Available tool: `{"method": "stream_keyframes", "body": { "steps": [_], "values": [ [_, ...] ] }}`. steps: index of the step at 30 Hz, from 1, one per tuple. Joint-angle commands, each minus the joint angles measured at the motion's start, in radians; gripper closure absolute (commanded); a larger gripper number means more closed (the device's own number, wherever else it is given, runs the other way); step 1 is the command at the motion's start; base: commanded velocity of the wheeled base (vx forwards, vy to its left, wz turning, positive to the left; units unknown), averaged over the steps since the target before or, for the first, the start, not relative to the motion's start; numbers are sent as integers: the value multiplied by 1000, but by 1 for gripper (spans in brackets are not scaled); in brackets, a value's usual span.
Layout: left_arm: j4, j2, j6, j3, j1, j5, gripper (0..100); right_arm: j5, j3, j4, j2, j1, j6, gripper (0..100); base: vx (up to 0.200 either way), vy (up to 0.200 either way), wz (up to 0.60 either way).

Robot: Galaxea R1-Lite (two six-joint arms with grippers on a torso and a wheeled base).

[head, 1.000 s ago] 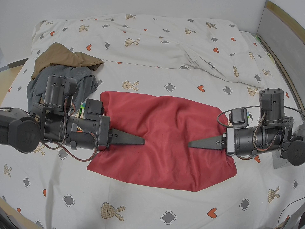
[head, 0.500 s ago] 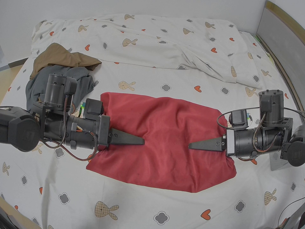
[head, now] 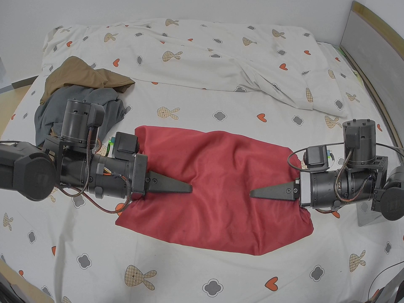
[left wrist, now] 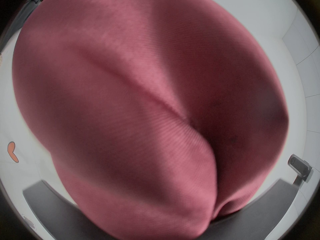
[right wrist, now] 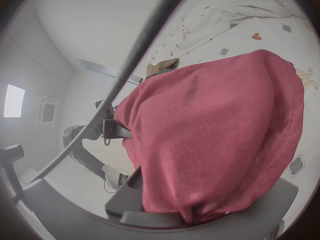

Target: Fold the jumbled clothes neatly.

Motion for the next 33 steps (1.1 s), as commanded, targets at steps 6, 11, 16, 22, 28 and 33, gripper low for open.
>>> {"method": "stream_keyframes", "body": {
  "steps": [6, 11, 16, 22, 28, 33],
  "values": [
    [0, 1, -1, 3, -1, 0, 100, 1, 0, -1, 0, -1, 0, 100, -167, 0, 0],
    [0, -4, 1, 7, -1, 0, 100, 1, 1, -1, 0, -2, 1, 100, 0, 0, 0],
    [0, -4, 3, 11, -1, 0, 100, 1, 0, -1, 0, -1, 0, 100, 0, 0, 0],
    [0, -4, 1, 12, -1, 0, 100, 1, 0, -1, 0, -1, 1, 100, 0, 0, 0],
    [3, -4, 1, 12, -1, 0, 100, 1, 0, -1, -2, -1, 1, 100, 0, 0, 0],
    [3, -2, 1, 12, -1, 0, 100, -1, 1, -1, -3, -1, 1, 100, 0, 0, 0]
  ]
}}
